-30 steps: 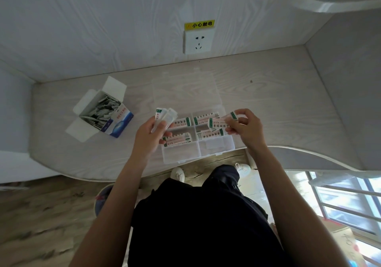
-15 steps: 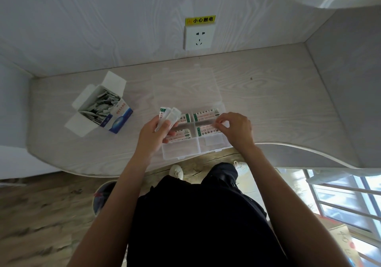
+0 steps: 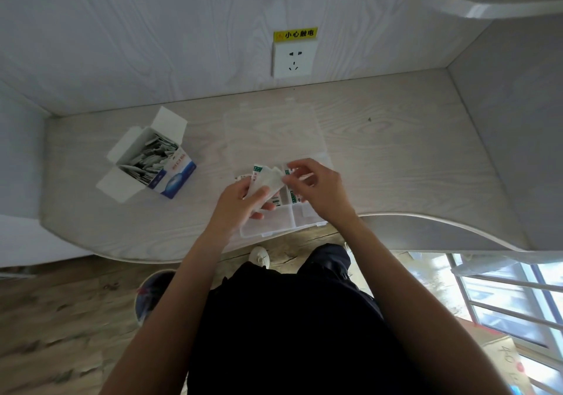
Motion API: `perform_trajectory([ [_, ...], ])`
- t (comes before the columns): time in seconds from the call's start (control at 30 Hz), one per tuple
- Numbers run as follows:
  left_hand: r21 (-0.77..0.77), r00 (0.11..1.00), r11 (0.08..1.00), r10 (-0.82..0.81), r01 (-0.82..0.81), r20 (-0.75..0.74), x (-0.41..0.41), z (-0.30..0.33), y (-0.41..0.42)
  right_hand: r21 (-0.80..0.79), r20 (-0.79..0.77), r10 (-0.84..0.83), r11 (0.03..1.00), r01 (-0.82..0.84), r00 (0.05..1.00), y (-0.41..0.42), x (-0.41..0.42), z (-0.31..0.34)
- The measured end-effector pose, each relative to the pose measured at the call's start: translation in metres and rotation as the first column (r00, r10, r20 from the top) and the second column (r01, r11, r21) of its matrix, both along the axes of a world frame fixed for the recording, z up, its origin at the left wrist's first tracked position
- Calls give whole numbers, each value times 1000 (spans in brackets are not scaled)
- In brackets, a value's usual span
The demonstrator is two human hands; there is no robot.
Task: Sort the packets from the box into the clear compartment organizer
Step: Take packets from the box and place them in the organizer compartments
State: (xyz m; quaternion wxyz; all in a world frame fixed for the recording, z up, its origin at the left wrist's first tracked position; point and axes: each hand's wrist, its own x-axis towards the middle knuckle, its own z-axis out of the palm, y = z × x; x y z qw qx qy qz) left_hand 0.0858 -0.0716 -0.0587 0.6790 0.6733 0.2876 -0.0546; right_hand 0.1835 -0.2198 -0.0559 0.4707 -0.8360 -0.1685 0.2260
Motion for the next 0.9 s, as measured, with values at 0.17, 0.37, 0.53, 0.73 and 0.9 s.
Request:
perform_trajectory([
  [0.17,4,996,996,-84,84,-2,-1,3,-4,128,-202,36,992,-10,979,14,-3,1],
  [0.37,-120,999,993,-8,3,-37,-2,-1,-4,149,-212,17,989,15,977,15,-3,0],
  [0.53,243,999,970,37,-34,-9,-6,-13,8,187,-223,-49,978,92,973,-2,11,9],
  [0.73,602,984,790,-176,115,43,-10,-8,30,268,-294,-149,935,231,944,-38,46,17],
  [0.9,786,914,540,-399,301,-76,12,-9,26,50,-86,-137,989,142,987,-38,64,4],
])
